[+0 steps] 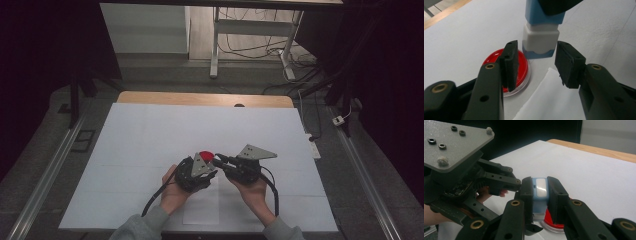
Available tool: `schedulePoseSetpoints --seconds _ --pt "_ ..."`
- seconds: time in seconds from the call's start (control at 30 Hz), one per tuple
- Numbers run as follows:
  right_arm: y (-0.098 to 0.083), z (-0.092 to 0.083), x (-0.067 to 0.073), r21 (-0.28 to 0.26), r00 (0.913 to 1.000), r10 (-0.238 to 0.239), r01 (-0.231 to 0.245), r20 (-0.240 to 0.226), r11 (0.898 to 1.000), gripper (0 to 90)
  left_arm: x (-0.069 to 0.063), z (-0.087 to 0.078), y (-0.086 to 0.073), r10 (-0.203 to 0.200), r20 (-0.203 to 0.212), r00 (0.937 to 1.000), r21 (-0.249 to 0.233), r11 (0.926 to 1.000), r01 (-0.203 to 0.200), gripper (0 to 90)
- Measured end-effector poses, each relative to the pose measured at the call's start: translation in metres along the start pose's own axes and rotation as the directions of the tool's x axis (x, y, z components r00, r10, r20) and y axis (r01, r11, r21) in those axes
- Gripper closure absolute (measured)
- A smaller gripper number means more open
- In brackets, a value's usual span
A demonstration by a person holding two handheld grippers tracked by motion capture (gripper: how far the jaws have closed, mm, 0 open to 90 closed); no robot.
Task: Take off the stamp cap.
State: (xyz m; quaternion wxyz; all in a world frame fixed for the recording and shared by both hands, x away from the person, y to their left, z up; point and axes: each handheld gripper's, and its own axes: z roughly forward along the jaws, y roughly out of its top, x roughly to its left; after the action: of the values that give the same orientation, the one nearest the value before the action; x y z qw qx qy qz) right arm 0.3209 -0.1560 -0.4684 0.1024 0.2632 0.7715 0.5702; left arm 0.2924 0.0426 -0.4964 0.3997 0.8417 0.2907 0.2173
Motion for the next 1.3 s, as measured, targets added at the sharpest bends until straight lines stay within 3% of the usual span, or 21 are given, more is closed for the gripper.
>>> schedulePoseSetpoints --seconds 0.63,1.3 --pt "-0.0012 0.0003 -0.0008 0.0 0.9999 0.015 -0.015 -0.002 1.0 75.5 -0.0015 0.0011 -0.0009 0.013 -0.014 0.9998 0.006 0.9999 -0.012 63.0" --pt "-0.0032 0.001 0.0008 -0.007 0.9998 0.019 -0.019 0.01 1.0 75.6 -0.0017 0.0009 -0.0028 0.028 -0.02 0.9994 0.009 0.9996 -0.028 65.1"
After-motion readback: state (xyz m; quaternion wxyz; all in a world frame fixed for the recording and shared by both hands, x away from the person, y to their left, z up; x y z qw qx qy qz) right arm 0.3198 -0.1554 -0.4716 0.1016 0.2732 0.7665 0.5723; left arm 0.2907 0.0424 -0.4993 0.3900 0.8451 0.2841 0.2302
